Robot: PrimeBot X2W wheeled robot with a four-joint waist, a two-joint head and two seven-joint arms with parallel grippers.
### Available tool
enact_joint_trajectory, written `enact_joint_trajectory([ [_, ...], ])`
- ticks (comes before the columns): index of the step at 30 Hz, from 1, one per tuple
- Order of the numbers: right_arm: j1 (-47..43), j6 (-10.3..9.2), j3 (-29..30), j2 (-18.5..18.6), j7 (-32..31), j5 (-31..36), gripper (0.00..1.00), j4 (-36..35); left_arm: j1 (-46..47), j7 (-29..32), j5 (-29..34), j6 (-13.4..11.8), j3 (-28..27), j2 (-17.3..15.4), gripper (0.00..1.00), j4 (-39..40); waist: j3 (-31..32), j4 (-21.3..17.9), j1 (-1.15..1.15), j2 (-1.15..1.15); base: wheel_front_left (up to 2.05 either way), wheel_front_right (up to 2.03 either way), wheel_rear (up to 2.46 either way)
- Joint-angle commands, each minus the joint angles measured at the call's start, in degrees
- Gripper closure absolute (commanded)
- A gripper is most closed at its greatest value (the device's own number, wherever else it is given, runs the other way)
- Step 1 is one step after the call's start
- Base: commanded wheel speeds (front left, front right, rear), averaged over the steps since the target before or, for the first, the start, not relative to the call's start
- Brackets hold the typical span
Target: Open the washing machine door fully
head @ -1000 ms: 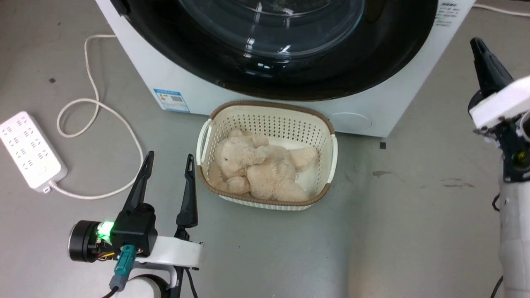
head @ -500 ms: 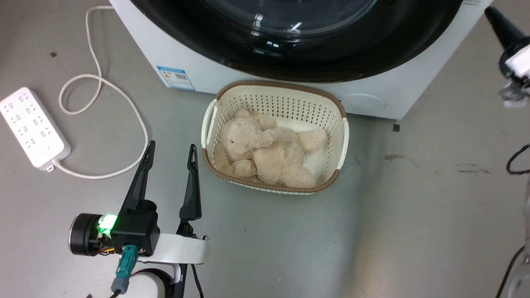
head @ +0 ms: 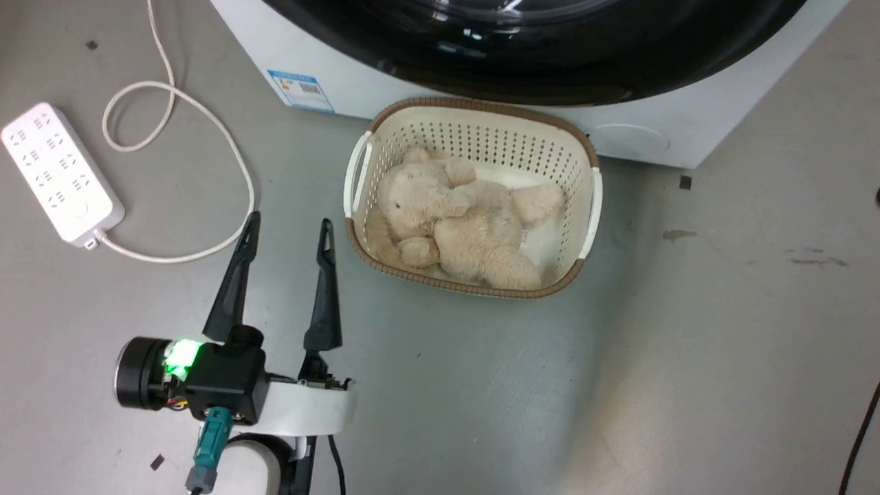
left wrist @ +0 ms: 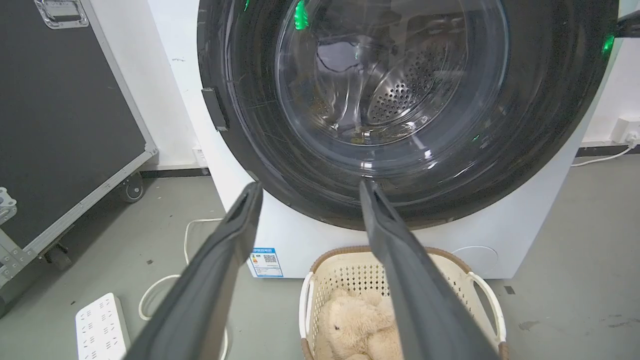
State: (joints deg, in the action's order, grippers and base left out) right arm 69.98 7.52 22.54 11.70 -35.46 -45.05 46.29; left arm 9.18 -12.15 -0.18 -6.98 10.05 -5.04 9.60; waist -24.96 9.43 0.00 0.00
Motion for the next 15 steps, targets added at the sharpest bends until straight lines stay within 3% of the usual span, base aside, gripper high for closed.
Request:
enact_joint_trajectory([
  [1,2.46,-0.02,0.51,0.66,-0.84,-0.94,1.0,1.3,1.02,-0.49,-0.03,-0.45,0.33,-0.3,0.0,0.57,-0.5,0.28,0.0,0.0,0.0,0.0,0.0],
  [15,10.33,-0.03,3.18,1.71,-8.91,-3.23,1.0,9.65,2.75,-2.16,-0.25,-1.84,1.99,-0.59,0.0,1.37,-3.43,1.82,0.0,0.0,0.0,0.0,0.0],
])
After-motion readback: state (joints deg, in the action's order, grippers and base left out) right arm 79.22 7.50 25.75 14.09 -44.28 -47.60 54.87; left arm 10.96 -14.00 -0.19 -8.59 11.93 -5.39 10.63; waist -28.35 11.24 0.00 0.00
